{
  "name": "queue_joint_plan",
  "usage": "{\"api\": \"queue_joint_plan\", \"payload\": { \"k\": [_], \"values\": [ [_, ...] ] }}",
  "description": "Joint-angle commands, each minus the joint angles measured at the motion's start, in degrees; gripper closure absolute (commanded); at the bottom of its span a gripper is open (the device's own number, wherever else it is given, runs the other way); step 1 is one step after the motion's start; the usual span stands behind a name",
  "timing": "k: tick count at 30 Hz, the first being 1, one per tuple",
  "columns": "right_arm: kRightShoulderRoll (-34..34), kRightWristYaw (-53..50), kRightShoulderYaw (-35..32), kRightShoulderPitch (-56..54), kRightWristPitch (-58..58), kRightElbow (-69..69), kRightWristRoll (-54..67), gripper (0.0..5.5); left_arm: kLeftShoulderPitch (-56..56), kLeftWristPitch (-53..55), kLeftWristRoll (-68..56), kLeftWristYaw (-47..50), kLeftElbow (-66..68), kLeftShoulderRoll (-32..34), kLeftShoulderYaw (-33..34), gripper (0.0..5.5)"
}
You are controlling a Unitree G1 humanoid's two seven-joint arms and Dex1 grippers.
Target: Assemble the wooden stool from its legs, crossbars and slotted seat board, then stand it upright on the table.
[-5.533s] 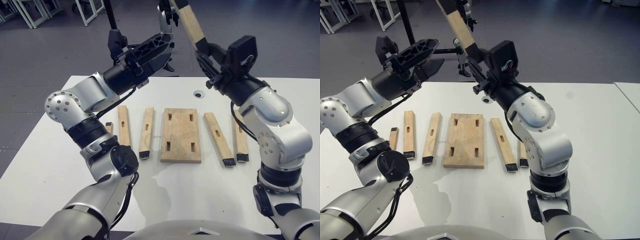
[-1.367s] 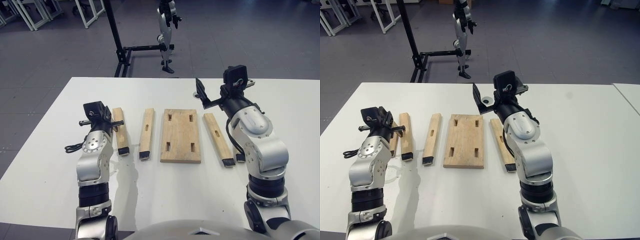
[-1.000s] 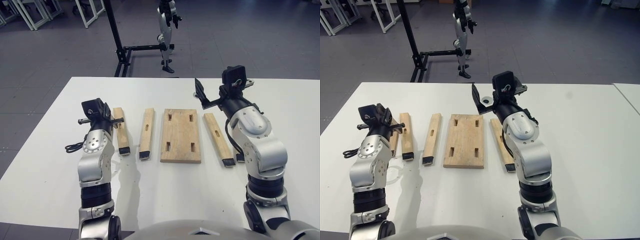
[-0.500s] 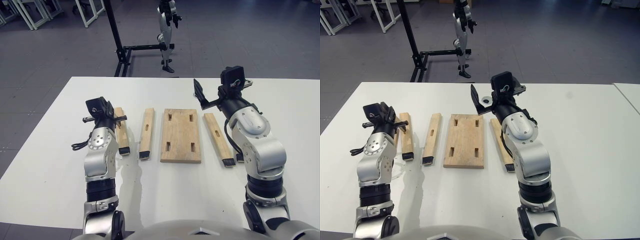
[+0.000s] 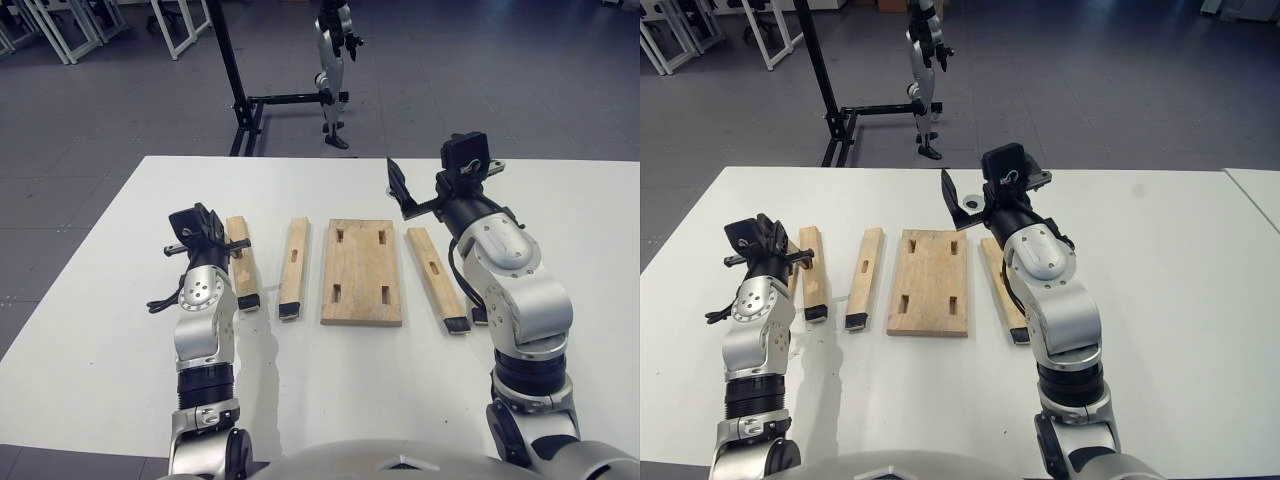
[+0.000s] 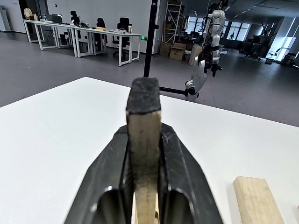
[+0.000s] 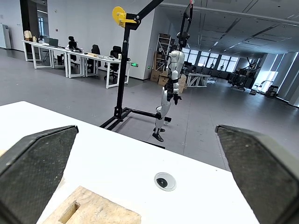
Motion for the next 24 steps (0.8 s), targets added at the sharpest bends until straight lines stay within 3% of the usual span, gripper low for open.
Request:
{"api": "queue_joint_plan", "payload": {
  "k": [1,10,24],
  "values": [
    [-0.1,0.3,-0.2,-0.4,-0.2,0.0,-0.3,0.01,0.0,5.0,-1.5,0.8,-2.0,-1.5,-0.2,5.07],
    [0.1,0.2,0.0,-0.5,-0.4,0.3,-0.5,0.01,-3.1,8.6,-1.3,1.3,-7.2,-1.5,-0.6,5.07],
    [0.2,0.1,0.1,-0.3,-0.2,-0.2,-0.5,0.01,2.1,5.0,0.5,1.5,-0.3,-2.8,0.0,5.07]
  ]
}}
